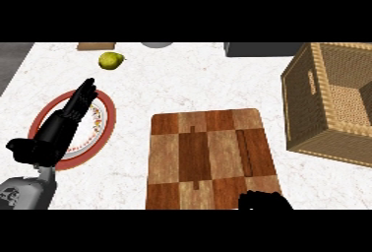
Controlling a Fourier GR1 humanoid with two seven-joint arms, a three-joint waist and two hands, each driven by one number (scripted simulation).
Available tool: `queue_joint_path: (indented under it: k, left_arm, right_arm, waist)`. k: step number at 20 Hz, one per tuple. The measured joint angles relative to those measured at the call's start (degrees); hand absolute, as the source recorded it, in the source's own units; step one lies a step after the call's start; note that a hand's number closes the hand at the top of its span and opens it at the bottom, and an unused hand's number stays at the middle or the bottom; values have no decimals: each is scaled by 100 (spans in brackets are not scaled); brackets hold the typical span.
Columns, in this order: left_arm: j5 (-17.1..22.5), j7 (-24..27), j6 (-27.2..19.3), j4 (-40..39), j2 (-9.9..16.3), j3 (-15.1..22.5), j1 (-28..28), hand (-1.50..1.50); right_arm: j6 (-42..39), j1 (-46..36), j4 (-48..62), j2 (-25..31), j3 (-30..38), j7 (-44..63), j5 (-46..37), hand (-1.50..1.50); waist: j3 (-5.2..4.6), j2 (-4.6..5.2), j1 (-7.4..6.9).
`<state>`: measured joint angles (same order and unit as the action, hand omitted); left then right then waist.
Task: Pick the sweet potato from the cutting board and place it in the basket
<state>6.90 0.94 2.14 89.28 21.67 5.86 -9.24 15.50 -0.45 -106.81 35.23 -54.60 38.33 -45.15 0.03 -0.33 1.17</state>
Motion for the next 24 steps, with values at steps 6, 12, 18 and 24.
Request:
queue_joint_path:
  k: [6,12,18,24]
  left_arm:
    - [19,-40,46,11,9,-62,-24,0]
    - [-31,-5,81,19,-8,-82,28,0]
    - [-43,-20,109,40,-23,-147,31,0]
    - [-121,-50,107,119,-92,-105,75,0]
  right_arm:
    - [1001,657,-1416,249,338,-605,467,150]
    - [1779,1330,-2665,612,662,-892,438,150]
    - [2150,1610,-2825,1041,1311,-871,474,150]
    - [2029,1459,-2868,1446,2259,-375,548,150]
  waist:
    - [4,-4,42]
    - [-2,-11,70]
    - [-7,-2,53]
    - [-11,7,5]
